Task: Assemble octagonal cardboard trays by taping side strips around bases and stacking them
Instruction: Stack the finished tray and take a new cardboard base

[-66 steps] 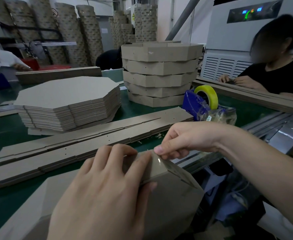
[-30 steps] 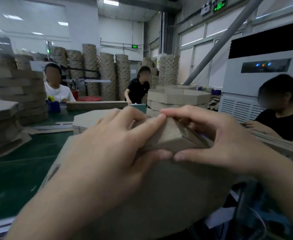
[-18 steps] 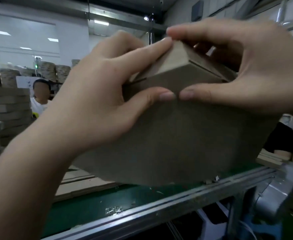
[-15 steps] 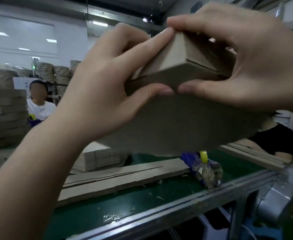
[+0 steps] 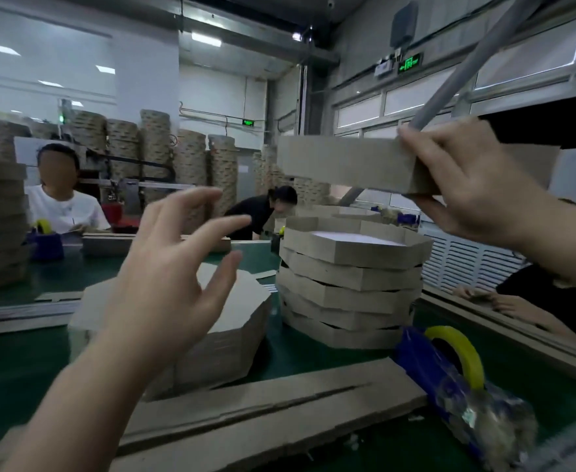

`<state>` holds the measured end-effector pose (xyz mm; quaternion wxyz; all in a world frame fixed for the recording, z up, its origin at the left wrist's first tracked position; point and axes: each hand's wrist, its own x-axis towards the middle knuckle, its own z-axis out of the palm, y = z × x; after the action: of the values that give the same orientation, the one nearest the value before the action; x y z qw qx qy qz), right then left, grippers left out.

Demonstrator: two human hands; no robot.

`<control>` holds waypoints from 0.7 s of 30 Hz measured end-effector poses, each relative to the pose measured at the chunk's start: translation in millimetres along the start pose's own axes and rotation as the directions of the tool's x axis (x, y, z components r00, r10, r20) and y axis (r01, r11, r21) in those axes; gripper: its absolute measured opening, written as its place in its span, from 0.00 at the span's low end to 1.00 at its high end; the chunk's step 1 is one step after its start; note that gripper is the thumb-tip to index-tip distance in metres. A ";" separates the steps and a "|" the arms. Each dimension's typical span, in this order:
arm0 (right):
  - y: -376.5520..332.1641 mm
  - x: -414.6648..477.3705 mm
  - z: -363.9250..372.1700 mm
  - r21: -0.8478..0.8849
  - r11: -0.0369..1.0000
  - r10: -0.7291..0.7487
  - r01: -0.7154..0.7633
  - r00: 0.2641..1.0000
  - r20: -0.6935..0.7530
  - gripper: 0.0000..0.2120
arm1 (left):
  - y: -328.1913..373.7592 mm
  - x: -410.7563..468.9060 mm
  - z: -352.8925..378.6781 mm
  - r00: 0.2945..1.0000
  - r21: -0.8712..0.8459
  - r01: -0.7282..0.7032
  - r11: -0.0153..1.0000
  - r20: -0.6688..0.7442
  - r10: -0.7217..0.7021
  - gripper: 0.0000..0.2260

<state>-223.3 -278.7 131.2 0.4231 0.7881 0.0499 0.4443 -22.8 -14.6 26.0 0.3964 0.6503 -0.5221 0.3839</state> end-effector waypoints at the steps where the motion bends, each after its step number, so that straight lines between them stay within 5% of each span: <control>1: 0.8 -1.4 18.4 -0.008 1.000 -0.008 0.008 1.000 0.015 0.28 | -10.0 -2.1 7.9 1.000 0.002 0.012 1.000 0.002 -0.012 0.16; 8: 8.3 -22.2 138.3 0.004 0.995 -0.095 0.095 0.992 0.083 0.31 | -74.1 -17.2 48.6 0.997 0.041 0.075 0.996 0.031 -0.076 0.15; 13: 12.7 -39.2 187.2 -0.026 1.000 0.016 -0.011 0.982 0.188 0.42 | -104.6 -23.4 65.7 0.987 0.093 0.138 0.986 0.066 -0.145 0.12; 21: 9.6 -50.3 207.7 -0.085 0.987 0.157 -0.137 0.938 0.308 0.37 | -123.7 -27.0 72.2 0.970 0.124 0.182 0.975 0.142 -0.199 0.15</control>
<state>-102.2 -437.0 53.5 0.4156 0.8365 -0.0911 0.3452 100.7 -53.3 -41.1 0.3535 0.7462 -0.4640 0.3209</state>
